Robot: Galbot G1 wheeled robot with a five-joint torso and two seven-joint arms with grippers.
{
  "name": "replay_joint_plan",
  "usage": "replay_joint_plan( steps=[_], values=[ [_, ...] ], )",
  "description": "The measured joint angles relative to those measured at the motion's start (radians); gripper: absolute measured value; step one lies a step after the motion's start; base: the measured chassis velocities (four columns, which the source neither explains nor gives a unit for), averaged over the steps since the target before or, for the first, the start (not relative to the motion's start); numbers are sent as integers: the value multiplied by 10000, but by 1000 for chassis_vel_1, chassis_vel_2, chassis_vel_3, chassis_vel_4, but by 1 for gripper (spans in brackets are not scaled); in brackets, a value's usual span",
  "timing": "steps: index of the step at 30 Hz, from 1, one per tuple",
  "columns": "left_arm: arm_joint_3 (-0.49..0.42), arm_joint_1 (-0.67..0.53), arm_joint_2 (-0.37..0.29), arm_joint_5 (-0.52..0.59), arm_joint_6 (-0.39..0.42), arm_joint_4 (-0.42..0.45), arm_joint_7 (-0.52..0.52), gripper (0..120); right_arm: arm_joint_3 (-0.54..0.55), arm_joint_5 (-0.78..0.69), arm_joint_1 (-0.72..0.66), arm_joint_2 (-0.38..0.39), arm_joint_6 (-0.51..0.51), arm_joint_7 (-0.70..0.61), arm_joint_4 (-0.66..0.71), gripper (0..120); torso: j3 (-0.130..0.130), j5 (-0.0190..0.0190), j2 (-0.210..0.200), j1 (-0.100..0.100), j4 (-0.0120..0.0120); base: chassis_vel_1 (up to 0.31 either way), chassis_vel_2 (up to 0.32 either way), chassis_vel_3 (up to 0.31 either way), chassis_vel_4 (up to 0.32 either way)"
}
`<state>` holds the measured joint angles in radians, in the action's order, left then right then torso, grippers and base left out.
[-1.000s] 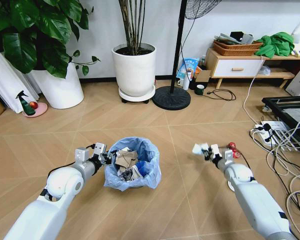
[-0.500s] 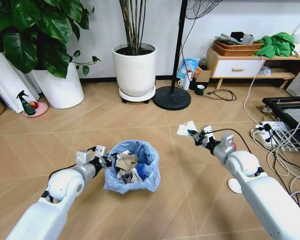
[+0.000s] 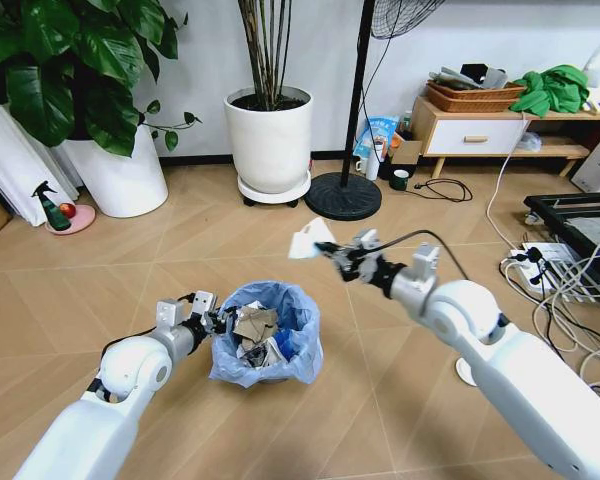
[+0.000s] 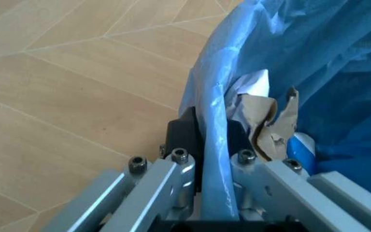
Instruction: Pick up the trash bin and place the garbage on the floor into it.
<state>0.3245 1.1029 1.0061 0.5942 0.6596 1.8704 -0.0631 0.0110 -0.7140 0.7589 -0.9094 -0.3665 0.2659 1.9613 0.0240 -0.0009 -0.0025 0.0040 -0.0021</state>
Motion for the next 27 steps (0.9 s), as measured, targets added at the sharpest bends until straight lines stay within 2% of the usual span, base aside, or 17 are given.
replay_joint_plan(
  steps=[3, 9, 16, 18, 21, 22, 27],
  values=[
    [6, -2, 0, 8, 3, 0, 3, 1, 215, -17, -102, -3, -7, -7, 41, 0, 0, -2, 0, 0, 0, 0, 0, 0, 0],
    [81, -105, 5, 70, 8, -82, 10, 1, 1576, 16, -352, -30, -79, -8, 1, 0, 0, 0, 0, 0, 0, 0, 0, 0, 0],
    [75, -167, 26, 74, 8, -115, 10, 1, 1898, 466, 357, 29, -21, -21, -39, 0, 0, 2, 0, 0, -2, 0, 0, 0, 0],
    [73, -177, 26, 75, 8, -117, 10, 1, 1895, 510, 415, 41, -41, -21, -50, 4, -1, 0, 0, 0, -3, 0, 0, 0, 0],
    [67, -182, 27, 77, 8, -118, 2, 1, 1883, 631, 496, 45, -54, -18, -158, 19, -1, 0, 0, 0, -2, 0, 0, 0, 0],
    [67, -182, 27, 77, 8, -118, 2, 1, 1883, 631, 496, 45, -54, -18, -158, 19, -1, 0, 0, 0, -2, 0, 0, 0, 0],
    [68, -179, 27, 77, 8, -105, -1, 1, 1844, 757, 471, -18, -38, -29, -280, 41, -1, 0, 0, 0, -1, 0, 0, 0, 0]
  ],
)
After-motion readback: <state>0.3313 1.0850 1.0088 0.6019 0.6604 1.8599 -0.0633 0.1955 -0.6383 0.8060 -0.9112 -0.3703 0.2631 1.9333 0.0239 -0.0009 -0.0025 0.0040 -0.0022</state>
